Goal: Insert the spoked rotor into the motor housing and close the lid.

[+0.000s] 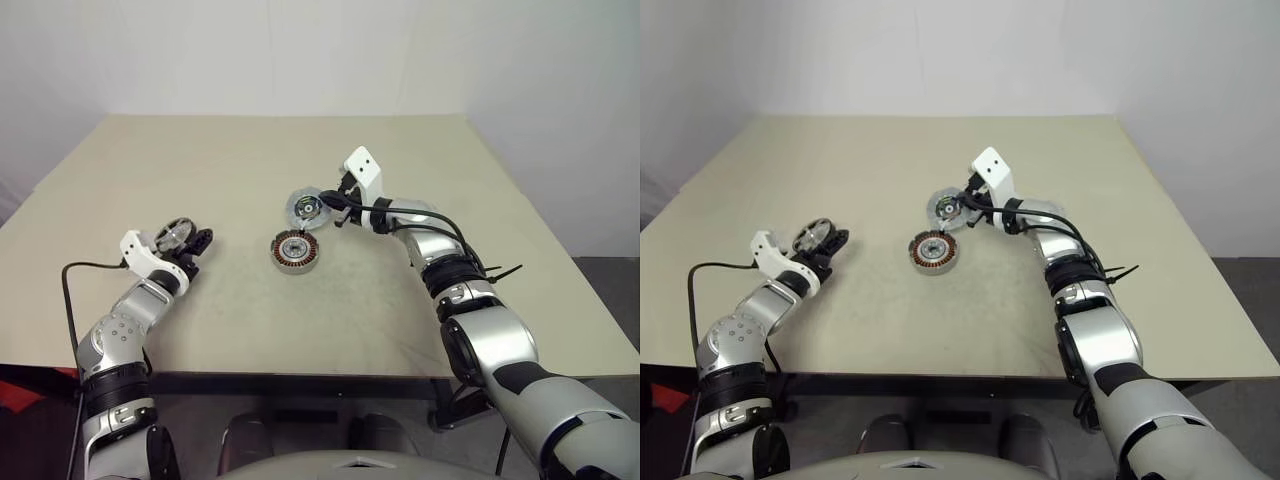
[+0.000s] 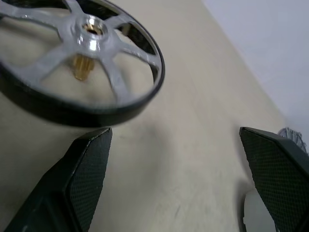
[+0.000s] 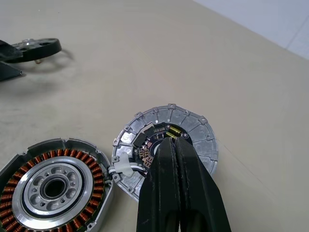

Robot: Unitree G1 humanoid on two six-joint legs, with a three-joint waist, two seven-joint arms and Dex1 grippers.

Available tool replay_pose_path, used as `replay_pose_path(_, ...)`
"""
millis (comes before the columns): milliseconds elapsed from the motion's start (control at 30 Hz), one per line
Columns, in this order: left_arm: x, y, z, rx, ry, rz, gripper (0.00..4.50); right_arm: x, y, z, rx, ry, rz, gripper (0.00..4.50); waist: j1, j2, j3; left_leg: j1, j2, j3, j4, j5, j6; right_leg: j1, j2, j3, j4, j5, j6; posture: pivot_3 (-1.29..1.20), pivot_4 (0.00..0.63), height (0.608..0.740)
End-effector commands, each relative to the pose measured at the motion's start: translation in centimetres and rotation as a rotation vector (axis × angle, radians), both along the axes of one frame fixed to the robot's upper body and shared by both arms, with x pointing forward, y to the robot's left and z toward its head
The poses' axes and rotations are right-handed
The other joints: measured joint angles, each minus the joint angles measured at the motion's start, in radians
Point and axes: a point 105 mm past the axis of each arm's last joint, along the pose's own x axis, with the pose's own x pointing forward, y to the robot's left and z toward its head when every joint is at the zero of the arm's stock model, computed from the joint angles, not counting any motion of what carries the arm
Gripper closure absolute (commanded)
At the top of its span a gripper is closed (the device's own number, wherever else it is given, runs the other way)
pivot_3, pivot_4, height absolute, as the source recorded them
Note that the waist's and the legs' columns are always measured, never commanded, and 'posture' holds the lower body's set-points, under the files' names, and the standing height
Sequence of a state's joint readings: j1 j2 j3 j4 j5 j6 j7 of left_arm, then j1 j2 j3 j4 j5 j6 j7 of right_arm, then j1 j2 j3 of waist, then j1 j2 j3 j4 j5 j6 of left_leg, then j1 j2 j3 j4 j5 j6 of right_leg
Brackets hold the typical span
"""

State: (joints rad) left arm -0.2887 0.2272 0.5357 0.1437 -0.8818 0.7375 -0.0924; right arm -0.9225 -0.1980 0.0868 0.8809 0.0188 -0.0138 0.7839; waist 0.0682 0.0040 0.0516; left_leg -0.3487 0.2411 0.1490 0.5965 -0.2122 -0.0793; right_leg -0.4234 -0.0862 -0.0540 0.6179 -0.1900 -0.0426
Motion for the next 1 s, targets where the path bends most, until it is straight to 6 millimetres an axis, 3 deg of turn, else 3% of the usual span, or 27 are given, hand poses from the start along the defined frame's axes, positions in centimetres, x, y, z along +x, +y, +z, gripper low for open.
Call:
replay_pose_path(33,0.5,1.3,1.8,-0.056,-0.077,0.079,0.00,0.5,0.0,2.3,0.035,-0.066,0.000,4.47,0.000,0.000,0.000,0.000,0.000,0.000,0.000,0.000,0.000,0.000,0.000,0.000,0.000,0.000,0.000,0.00,0.000,0.740)
replay_pose_path(500,0.2,2.6,1.5,-0.121,-0.082,0.175,0.00,0.5,0.0,2.4,0.036,-0.068,0.000,4.47,0.000,0.000,0.000,0.000,0.000,0.000,0.000,0.000,0.000,0.000,0.000,0.000,-0.001,0.000,0.000,0.00,0.000,0.740)
replay_pose_path(600,0.4,2.7,1.2,-0.131,-0.068,0.183,0.58,0.5,0.0,2.5,0.039,-0.069,-0.002,4.50,0.000,0.000,0.000,0.000,0.000,0.000,0.000,0.000,0.000,0.000,0.000,0.000,-0.001,0.000,0.000,0.00,0.000,0.740)
replay_pose_path(733,0.5,2.4,1.1,-0.123,-0.062,0.160,1.89,0.5,-0.1,2.5,0.039,-0.071,-0.007,4.50,0.000,-0.001,0.000,0.000,0.000,0.000,0.000,0.000,0.000,0.000,0.000,0.000,-0.001,0.000,0.000,0.00,0.000,0.740)
replay_pose_path(1000,0.5,2.2,1.2,-0.106,-0.069,0.149,1.89,0.6,-0.3,2.5,0.037,-0.069,-0.011,4.50,0.000,-0.001,0.000,0.000,0.000,0.000,0.000,0.000,0.000,0.000,0.000,0.000,-0.001,0.000,0.000,0.00,0.000,0.740)
